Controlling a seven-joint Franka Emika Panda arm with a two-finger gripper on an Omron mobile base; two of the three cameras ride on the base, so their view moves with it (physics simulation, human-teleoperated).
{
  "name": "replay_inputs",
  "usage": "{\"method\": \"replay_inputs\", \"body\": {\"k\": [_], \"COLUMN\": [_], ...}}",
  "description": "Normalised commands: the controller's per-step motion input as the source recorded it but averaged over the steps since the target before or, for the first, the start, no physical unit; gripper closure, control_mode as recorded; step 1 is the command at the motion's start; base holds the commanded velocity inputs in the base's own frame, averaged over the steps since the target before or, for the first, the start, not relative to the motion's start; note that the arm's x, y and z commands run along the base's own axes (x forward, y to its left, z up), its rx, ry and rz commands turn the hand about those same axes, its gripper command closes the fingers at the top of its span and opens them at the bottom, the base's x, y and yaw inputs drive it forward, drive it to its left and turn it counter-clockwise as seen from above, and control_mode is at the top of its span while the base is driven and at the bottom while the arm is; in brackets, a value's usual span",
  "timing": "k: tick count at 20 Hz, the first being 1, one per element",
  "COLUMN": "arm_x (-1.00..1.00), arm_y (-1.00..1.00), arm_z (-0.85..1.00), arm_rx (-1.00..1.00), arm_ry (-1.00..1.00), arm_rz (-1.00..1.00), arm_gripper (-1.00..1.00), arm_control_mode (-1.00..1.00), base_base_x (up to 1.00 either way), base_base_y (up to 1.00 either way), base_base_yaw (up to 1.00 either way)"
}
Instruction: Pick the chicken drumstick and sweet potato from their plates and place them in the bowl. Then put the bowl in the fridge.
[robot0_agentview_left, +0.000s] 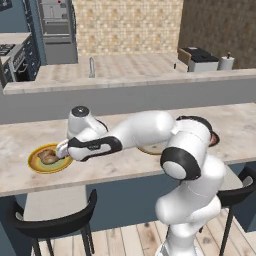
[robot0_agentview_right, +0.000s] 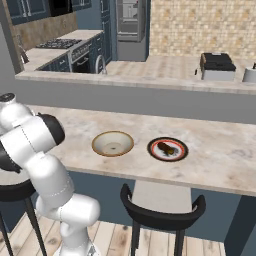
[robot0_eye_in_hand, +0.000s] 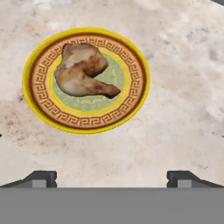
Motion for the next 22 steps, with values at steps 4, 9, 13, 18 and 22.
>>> {"method": "replay_inputs", "body": {"k": [4, 9, 13, 18, 22], "arm_x": [0.23, 0.08, 0.0, 0.0, 0.04], "arm_y": [0.17, 0.23, 0.23, 0.17, 0.14], "arm_z": [-0.04, -0.14, -0.23, -0.22, -0.19], "arm_rx": [0.0, -0.02, -0.06, -0.11, -0.12], "arm_ry": [0.23, 0.18, 0.01, -0.03, -0.06], "arm_rz": [-0.02, 0.0, 0.0, 0.0, 0.0], "arm_gripper": [-1.0, -1.0, -1.0, -1.0, -1.0], "arm_control_mode": [-1.0, -1.0, -1.0, -1.0, -1.0], "base_base_x": [0.0, 0.0, 0.0, 0.0, 0.0], "base_base_y": [0.0, 0.0, 0.0, 0.0, 0.0], "base_base_yaw": [0.0, 0.0, 0.0, 0.0, 0.0]}}
